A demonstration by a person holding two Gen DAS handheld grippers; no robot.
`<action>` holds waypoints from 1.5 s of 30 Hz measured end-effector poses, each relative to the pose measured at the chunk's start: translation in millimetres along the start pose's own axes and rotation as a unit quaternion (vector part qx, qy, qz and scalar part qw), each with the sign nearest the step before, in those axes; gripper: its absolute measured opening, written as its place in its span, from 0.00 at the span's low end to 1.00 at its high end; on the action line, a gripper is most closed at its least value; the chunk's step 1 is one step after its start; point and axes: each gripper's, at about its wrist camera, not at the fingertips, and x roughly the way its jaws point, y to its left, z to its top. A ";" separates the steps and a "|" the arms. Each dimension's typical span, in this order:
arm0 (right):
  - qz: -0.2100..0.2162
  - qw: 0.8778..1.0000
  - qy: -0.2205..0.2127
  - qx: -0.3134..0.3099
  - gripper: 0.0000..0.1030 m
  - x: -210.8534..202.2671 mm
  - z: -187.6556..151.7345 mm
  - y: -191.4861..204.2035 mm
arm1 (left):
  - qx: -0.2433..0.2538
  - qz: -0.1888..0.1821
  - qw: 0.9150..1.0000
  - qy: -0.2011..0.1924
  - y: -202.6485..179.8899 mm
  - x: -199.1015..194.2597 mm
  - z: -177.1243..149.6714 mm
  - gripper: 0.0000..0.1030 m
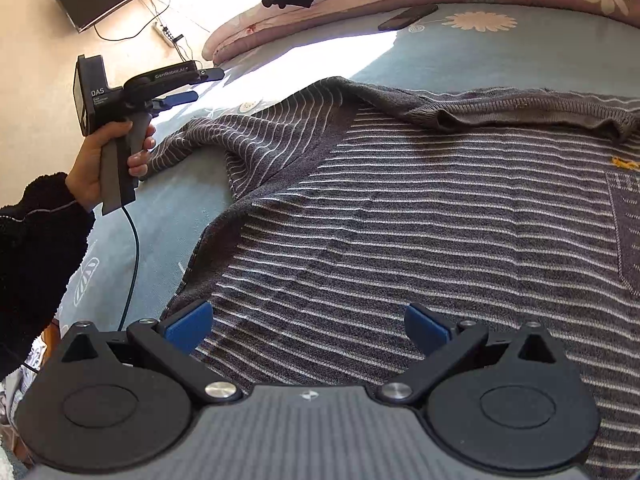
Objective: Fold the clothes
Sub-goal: 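Lift the sleeve cuff with the left gripper and carry it across the sweater body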
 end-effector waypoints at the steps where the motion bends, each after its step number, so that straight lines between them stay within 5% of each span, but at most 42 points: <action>1: -0.002 1.000 0.010 0.007 1.00 -1.8 2.3 -0.1 | 0.013 0.002 1.000 0.014 -1.4 -0.8 0.6 0.72; 5: -0.035 0.997 0.061 -0.007 1.00 -14.3 29.3 23.7 | 0.042 0.006 0.998 0.053 4.6 -17.6 8.2 0.76; 9: -0.037 0.997 0.064 -0.035 1.00 -18.7 65.6 65.4 | -0.006 0.001 0.996 0.085 31.9 -35.3 12.9 0.84; 12: -0.080 0.995 0.016 -0.062 1.00 -9.9 89.0 101.6 | -0.032 0.013 0.994 0.108 58.5 -44.4 7.8 0.84; 17: -0.117 0.989 0.074 -0.050 0.97 29.4 125.7 150.0 | -0.078 0.052 0.985 0.143 111.3 -55.1 -2.7 0.85; 20: -0.102 0.990 0.094 -0.013 0.86 50.0 133.8 171.0 | -0.158 0.093 0.971 0.155 157.8 -57.0 -9.1 0.80; 22: -0.099 0.989 0.112 0.012 0.85 67.4 134.6 184.7 | -0.212 0.114 0.957 0.164 187.7 -56.9 -14.3 0.61; 23: -0.092 0.989 0.117 0.020 0.85 72.5 134.5 191.3 | -0.235 0.123 0.949 0.167 201.6 -56.7 -17.0 0.59; 26: -0.063 0.988 0.137 0.032 0.85 85.1 132.9 208.6 | -0.264 0.136 0.943 0.151 227.2 -59.4 -21.8 0.57; 31: -0.010 0.989 0.146 0.006 0.86 102.0 121.4 214.9 | -0.282 0.157 0.940 0.108 244.3 -68.4 -19.1 0.59; 37: 0.010 0.988 0.154 0.006 0.87 120.9 103.5 203.4 | -0.253 0.142 0.955 0.065 266.8 -45.7 -23.6 0.62; 41: 0.009 0.985 0.170 0.014 0.87 140.0 85.1 199.8 | -0.264 0.069 0.960 0.060 291.0 -15.7 -35.9 0.62; 45: -0.009 0.985 0.167 0.038 0.87 168.7 81.3 216.6 | -0.224 0.011 0.973 0.055 298.4 -3.4 -36.6 0.63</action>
